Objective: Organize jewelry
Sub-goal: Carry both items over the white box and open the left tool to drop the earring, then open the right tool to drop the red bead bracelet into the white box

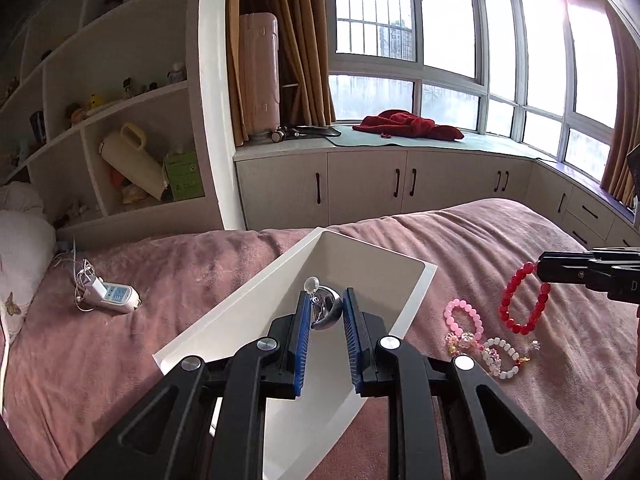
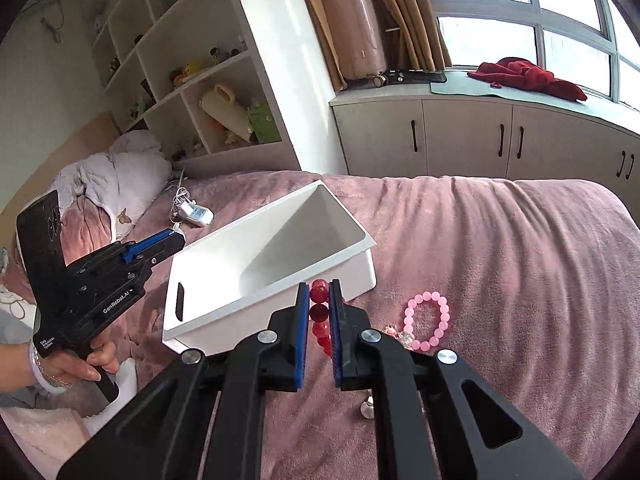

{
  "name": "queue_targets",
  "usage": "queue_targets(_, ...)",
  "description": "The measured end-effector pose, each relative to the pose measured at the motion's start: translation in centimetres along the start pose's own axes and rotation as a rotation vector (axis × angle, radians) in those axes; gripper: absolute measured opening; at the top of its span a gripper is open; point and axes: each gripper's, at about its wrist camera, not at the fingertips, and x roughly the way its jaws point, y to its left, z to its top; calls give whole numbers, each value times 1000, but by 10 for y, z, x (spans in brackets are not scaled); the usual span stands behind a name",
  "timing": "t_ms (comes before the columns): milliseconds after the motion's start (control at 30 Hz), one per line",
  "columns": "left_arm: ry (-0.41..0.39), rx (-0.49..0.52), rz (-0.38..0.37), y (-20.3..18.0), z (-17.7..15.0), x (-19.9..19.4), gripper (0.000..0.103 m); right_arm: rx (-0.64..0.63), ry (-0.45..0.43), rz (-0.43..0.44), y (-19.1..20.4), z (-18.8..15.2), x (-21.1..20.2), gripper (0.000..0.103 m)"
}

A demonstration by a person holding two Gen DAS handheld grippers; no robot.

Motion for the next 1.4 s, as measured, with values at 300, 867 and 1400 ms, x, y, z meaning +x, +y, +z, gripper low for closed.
queue_targets(300, 75, -63, 50, 48, 1, 43, 22, -24, 51, 39, 45, 62, 78, 10)
queue_targets(867, 169, -77, 74, 64, -37, 79, 25, -22, 223, 2, 52, 37, 200, 10)
queue_targets(1400, 114, -48, 55, 36, -19, 64, 29, -99, 119, -8, 41, 59, 129, 29)
